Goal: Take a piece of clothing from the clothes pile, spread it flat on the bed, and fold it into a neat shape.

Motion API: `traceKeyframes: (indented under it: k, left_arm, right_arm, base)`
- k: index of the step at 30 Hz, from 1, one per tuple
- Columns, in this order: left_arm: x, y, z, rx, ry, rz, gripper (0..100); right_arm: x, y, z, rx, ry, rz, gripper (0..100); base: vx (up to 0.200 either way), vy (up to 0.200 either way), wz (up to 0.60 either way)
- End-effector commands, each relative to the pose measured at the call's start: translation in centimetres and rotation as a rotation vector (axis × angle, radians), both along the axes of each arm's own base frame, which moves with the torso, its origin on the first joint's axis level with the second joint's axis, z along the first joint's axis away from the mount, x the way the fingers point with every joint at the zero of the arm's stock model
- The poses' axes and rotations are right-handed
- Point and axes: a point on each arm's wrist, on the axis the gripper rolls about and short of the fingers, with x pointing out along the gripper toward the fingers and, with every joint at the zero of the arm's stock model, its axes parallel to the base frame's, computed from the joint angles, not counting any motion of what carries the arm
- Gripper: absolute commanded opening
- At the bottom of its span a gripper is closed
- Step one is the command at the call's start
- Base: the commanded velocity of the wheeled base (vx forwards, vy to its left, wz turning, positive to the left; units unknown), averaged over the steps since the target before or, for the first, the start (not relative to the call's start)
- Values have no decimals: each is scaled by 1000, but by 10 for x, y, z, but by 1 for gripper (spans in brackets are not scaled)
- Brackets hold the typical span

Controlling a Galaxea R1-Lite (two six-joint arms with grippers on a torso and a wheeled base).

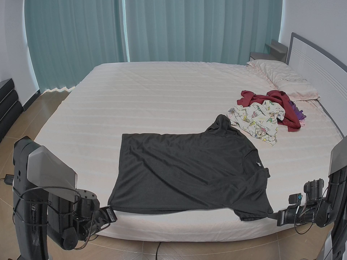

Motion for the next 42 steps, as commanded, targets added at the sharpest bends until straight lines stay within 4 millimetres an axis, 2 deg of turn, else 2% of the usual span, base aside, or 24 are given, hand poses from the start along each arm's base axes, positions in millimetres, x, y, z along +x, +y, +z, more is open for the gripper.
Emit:
traceKeyframes:
  k: [1, 6, 10, 13, 19, 26, 42]
  left_arm:
    - [-11, 4, 14, 48, -20, -39, 0]
    - [-12, 7, 15, 72, -22, -42, 0]
    - [-23, 13, 17, 120, 12, -71, 0]
    - [-23, 12, 16, 130, 17, -80, 0]
    - [-27, 16, 14, 163, 72, -85, 0]
    - [-38, 19, 22, 203, 155, -121, 0]
    - [-42, 24, 8, 247, 258, -147, 0]
  right_arm:
    - [-7, -2, 10, -34, -16, 2, 0]
    - [-15, -5, 9, -119, 31, 39, 0]
    - [-19, -8, 7, -163, 54, 77, 0]
    - [-23, -8, 7, -187, 77, 96, 0]
    - [-29, -8, 5, -204, 122, 141, 0]
    - [-35, -8, 8, -217, 152, 173, 0]
    - [-54, -6, 15, -277, 252, 244, 0]
  base:
    - [0, 0, 0]
    - [0, 0, 0]
    - [0, 0, 0]
    - [0, 0, 0]
    - [0, 0, 0]
    - [0, 0, 0]
    - [0, 0, 0]
